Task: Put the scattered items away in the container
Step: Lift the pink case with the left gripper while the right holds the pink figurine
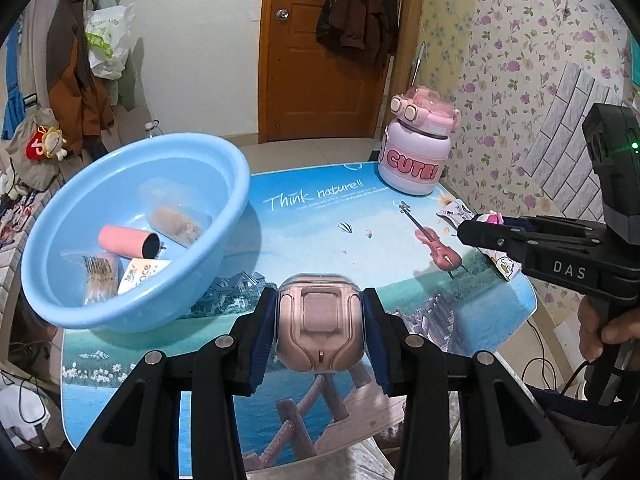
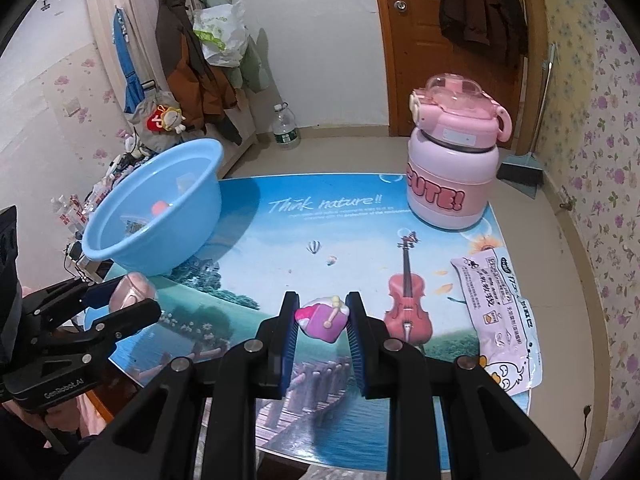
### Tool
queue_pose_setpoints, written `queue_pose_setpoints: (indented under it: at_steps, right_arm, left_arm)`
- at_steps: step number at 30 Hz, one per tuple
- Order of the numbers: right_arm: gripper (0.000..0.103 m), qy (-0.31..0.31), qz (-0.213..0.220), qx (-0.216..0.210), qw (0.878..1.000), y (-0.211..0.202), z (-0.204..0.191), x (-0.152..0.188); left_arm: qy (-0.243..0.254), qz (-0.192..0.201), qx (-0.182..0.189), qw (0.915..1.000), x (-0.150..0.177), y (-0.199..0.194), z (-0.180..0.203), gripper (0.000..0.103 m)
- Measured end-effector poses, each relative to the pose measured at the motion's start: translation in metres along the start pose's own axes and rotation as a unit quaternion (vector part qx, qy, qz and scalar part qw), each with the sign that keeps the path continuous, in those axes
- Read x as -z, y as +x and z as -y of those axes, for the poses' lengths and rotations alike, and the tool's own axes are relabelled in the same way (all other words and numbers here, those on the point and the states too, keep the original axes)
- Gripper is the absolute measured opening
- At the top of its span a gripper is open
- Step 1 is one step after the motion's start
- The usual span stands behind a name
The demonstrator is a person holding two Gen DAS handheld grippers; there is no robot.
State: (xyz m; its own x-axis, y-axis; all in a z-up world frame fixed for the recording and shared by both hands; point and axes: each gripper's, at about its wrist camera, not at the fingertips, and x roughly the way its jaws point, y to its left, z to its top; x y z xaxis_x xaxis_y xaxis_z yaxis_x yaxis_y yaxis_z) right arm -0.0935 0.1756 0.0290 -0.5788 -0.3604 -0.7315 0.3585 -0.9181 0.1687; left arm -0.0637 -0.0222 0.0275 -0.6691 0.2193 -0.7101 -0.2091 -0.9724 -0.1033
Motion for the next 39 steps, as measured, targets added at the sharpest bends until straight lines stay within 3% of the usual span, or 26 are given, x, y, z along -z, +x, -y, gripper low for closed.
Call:
queue_pose_setpoints:
  at_steps: [39]
  right_arm:
    - [0.025, -0.018, 0.009, -0.006, 1.000, -0.003, -0.018, -0.012]
  left_arm:
    - [-0.007, 0.030, -0.013, 0.9994, -0.005, -0.025, -0.020, 0.040]
